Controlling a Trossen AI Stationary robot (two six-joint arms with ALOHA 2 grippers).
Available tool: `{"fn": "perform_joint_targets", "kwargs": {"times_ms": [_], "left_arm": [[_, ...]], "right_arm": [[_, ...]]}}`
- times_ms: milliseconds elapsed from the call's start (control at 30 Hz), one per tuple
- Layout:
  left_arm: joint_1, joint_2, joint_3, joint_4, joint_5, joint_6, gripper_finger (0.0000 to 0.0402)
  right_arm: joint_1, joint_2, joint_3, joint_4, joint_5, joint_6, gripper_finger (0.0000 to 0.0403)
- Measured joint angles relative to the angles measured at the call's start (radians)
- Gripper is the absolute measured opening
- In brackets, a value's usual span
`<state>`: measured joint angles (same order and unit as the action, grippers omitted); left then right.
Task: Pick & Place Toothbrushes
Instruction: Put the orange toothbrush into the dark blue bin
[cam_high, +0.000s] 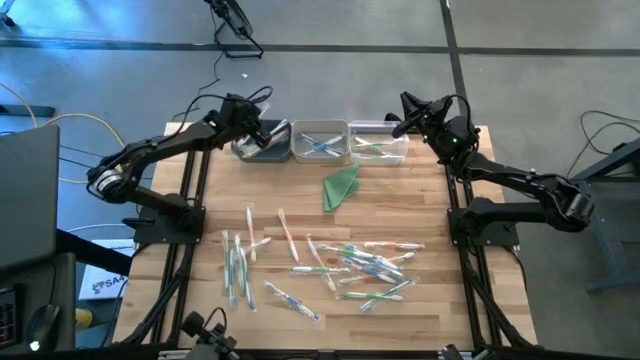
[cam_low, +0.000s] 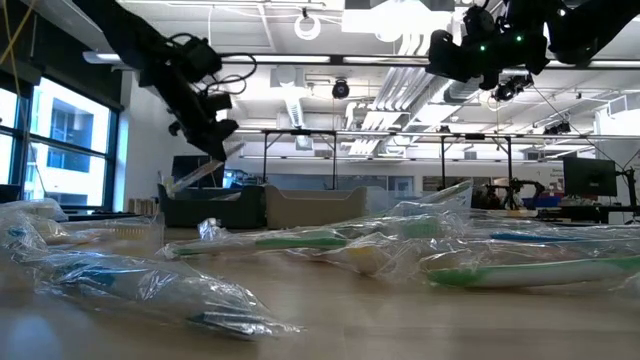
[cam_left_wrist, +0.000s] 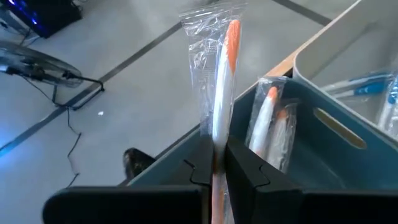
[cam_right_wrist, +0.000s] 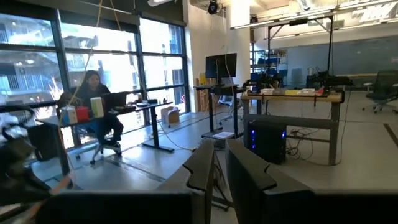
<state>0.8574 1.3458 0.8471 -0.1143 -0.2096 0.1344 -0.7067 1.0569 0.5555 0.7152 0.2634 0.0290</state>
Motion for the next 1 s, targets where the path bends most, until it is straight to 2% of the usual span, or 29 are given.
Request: {"fn": "perform_joint_targets", "kwargs": {"times_ms": [267,467,700,833,1000], "left_arm": [[0.0,0.086,-0.001,0.036,0.0,-0.033,0.0013],[0.0,0.142,0.0,0.038,0.001,-0.034,0.0035],[0.0,0.186,0.0,0.038,0.033,-0.038,0.0028],[0.0,0.186,0.0,0.045,0.032,-0.041,0.0052],[0.0,0.186,0.0,0.043,0.037,-0.041,0.0109]], "right_arm": [[0.001,0.0,0.0,0.0,0.0,0.006,0.0034],[0.014,0.0,0.0,0.0,0.0,0.03,0.0034],[0.013,0.0,0.0,-0.001,0.0,0.03,0.0034],[0.013,0.0,0.0,-0.001,0.0,0.029,0.0034],[0.013,0.0,0.0,-0.001,0.0,0.028,0.0034]]}}
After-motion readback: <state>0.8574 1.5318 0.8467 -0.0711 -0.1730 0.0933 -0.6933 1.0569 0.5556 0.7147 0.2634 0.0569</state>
